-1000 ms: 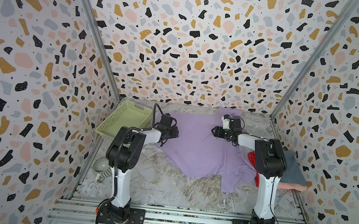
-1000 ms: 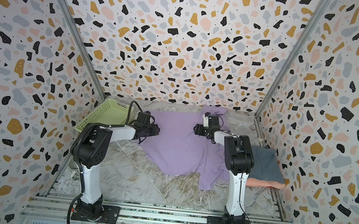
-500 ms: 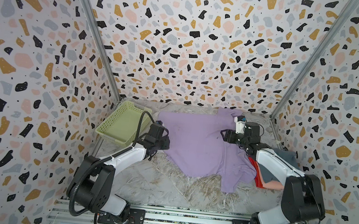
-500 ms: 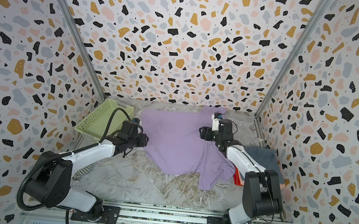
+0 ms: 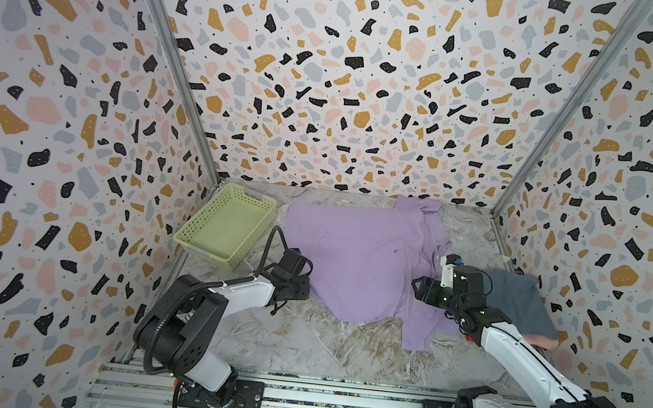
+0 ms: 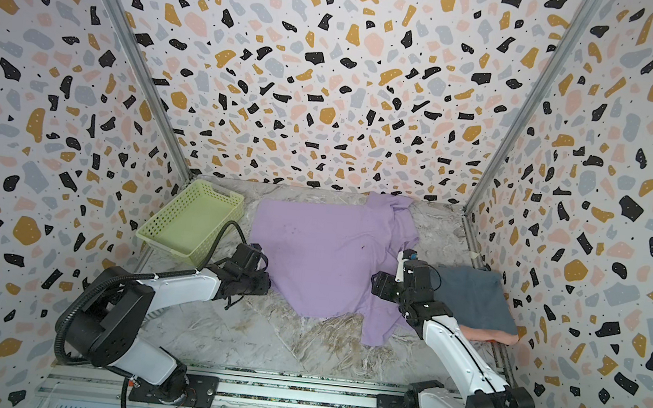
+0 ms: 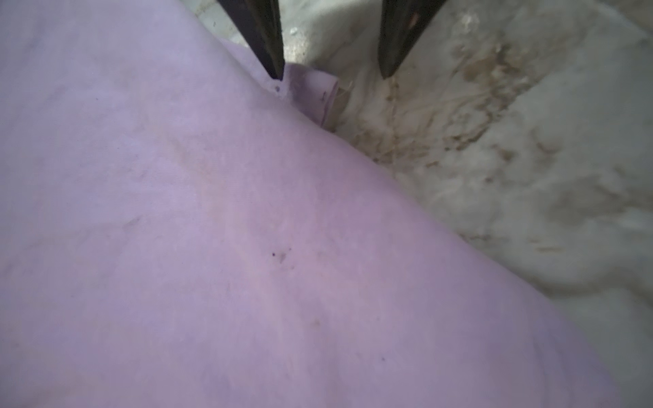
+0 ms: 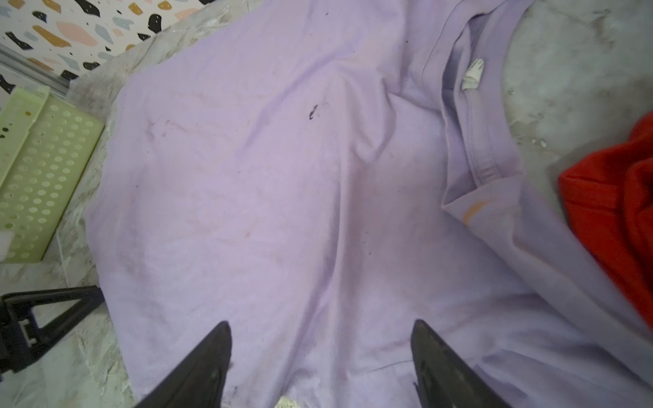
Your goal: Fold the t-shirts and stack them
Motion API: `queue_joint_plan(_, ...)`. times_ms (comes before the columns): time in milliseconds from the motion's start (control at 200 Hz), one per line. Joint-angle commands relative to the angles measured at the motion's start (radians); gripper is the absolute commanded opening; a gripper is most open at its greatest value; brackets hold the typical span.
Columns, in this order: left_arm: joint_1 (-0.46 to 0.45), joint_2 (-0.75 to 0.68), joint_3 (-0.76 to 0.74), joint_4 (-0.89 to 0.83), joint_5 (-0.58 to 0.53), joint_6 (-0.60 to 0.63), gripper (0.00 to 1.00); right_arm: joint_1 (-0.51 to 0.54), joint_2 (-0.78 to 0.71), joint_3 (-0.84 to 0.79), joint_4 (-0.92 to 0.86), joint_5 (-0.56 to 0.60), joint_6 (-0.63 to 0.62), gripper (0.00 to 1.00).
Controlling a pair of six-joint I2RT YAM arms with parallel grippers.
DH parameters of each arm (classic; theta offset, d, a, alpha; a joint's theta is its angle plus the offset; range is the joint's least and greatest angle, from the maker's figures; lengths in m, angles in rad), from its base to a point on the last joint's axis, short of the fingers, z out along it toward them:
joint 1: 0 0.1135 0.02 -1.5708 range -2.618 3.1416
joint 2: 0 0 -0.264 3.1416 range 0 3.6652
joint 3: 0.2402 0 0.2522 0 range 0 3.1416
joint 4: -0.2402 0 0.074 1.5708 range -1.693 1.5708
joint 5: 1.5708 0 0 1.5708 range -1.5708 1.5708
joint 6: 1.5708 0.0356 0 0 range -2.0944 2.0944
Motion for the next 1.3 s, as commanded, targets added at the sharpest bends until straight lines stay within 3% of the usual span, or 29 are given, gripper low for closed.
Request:
queue_joint_plan(0, -0.006, 0.062, 0.027, 0.036, 0.003, -0.014, 0.42, 0.020, -0.049, -0.037, -0.072, 0.029, 0.055, 0.80)
queue_joint_plan(155, -0.016, 0.118, 0.030, 0.056, -0.003, -0.013, 0.35, 0.028, -0.097, -0.070, -0.139, 0.071, 0.097, 0.80)
queue_joint_plan(320, -0.029, 0.075, 0.018, 0.045, 0.010, -0.038, 0.00, 0.041, -0.101, -0.077, -0.258, 0.099, 0.163, 0.80)
queue_joint_plan(541, -0.030, -0.222, -0.040, -0.093, -0.041, -0.064, 0.00, 0.153, -0.121, -0.094, -0.411, 0.138, 0.253, 0.77)
queue_joint_plan(621, -0.029, -0.347, -0.059, -0.182, -0.075, -0.064, 0.00, 0.175, -0.160, -0.097, -0.470, 0.203, 0.293, 0.77)
queue_joint_plan(791, -0.018, -0.535, -0.062, -0.368, -0.332, -0.071, 0.00, 0.153, -0.271, -0.059, -0.490, 0.357, 0.318, 0.79)
queue_joint_plan(881, -0.013, -0.561, -0.064, -0.344, -0.350, -0.086, 0.00, 0.064, -0.265, -0.042, -0.460, 0.384, 0.287, 0.79)
queue_joint_plan(1016, -0.012, -0.536, -0.049, -0.315, -0.387, -0.091, 0.00, -0.090, -0.157, -0.061, -0.351, 0.295, 0.192, 0.77)
queue_joint_plan(1186, -0.011, -0.511, -0.035, -0.282, -0.415, -0.076, 0.00, -0.089, -0.032, -0.070, -0.277, 0.215, 0.151, 0.75)
queue_joint_plan(1297, -0.011, -0.497, -0.039, -0.242, -0.392, -0.079, 0.00, -0.023, 0.010, -0.084, -0.167, 0.201, 0.170, 0.73)
